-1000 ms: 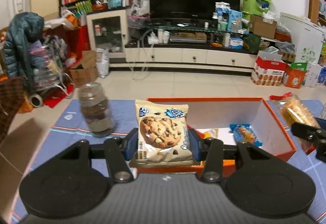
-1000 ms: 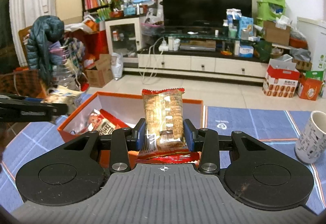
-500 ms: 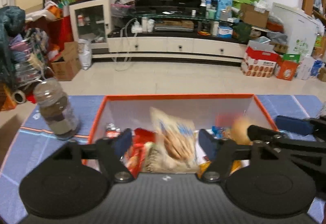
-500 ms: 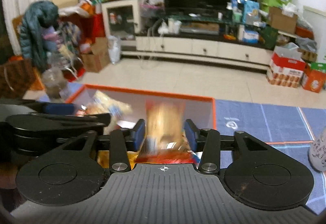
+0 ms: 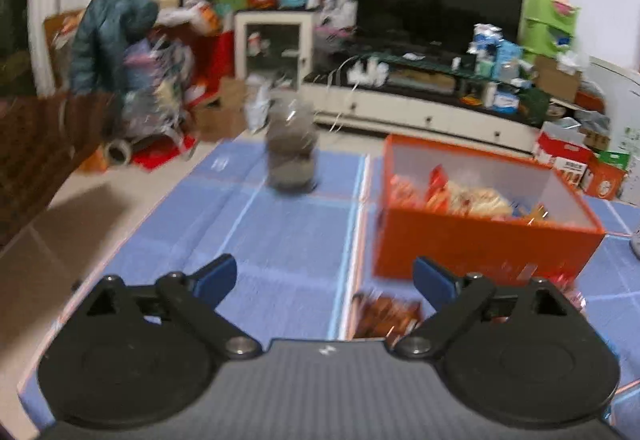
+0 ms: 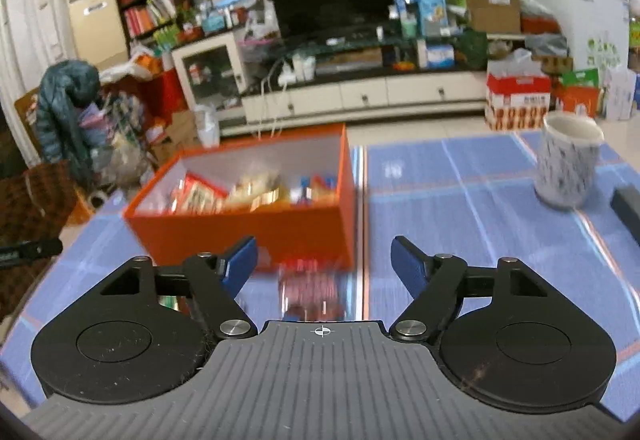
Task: Organize snacks
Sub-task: 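Grasp the brown chocolate cookie packet with left tool while right tool grasps the blue packet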
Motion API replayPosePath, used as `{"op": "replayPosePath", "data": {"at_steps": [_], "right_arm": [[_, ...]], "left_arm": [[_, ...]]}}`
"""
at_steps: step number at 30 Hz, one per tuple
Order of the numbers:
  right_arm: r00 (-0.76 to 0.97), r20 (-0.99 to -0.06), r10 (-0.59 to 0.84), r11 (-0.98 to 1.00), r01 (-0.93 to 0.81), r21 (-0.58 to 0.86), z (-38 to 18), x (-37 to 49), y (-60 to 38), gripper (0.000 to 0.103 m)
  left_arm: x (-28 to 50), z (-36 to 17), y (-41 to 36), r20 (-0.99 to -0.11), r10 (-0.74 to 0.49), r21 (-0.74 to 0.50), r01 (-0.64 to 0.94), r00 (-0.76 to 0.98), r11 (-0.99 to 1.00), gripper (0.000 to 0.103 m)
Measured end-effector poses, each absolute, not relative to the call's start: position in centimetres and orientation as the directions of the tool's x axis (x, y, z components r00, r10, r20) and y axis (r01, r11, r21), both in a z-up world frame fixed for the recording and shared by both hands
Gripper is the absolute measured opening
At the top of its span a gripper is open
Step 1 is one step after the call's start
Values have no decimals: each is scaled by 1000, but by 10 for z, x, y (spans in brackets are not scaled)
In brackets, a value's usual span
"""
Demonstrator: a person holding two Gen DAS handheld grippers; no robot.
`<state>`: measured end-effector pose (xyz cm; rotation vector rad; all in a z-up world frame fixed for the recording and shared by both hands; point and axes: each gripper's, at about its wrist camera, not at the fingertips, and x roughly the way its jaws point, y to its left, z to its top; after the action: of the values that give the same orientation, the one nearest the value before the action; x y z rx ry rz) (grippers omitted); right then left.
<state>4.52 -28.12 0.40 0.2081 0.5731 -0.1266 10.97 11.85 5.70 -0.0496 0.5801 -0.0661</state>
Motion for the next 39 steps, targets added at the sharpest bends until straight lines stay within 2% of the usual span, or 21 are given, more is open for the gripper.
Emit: {"op": "replayPosePath", "data": {"at_steps": [4, 10, 13, 17, 20, 22, 26, 33, 39], "right_arm": [[817, -571, -84, 988, 141, 56, -13, 30, -265, 66], [796, -602, -62, 989, 128, 67, -44, 42, -259, 68], [787, -615, -49, 996, 84, 28, -58, 47, -248, 75], [761, -647, -46, 997, 79, 22, -74, 56, -244, 74], [738, -674, -43, 994, 99, 45, -83, 66, -248, 70], [706, -708, -21, 990, 115, 85, -89, 76, -252, 61], [670, -743, 18, 971, 166, 173, -100, 83, -263, 57], [663, -748, 28, 966, 174, 190, -99, 83, -265, 54], [670, -742, 23, 974, 152, 167, -92, 79, -263, 53]], "left_arm": [[108, 40, 123, -583, -100, -102, 49, 807, 994, 93], [117, 23, 105, -595, -136, -64, 122, 792, 990, 93], [121, 16, 97, -599, -140, -40, 145, 788, 989, 93], [127, 14, 87, -594, -139, -14, 162, 793, 987, 93], [131, 13, 80, -591, -133, 20, 179, 796, 984, 93], [134, 11, 79, -600, -137, 7, 177, 788, 984, 94], [141, 7, 79, -611, -145, -11, 175, 778, 984, 94], [149, 2, 69, -624, -191, -24, 226, 758, 974, 93], [161, -9, 61, -647, -223, -24, 272, 729, 962, 81]]}}
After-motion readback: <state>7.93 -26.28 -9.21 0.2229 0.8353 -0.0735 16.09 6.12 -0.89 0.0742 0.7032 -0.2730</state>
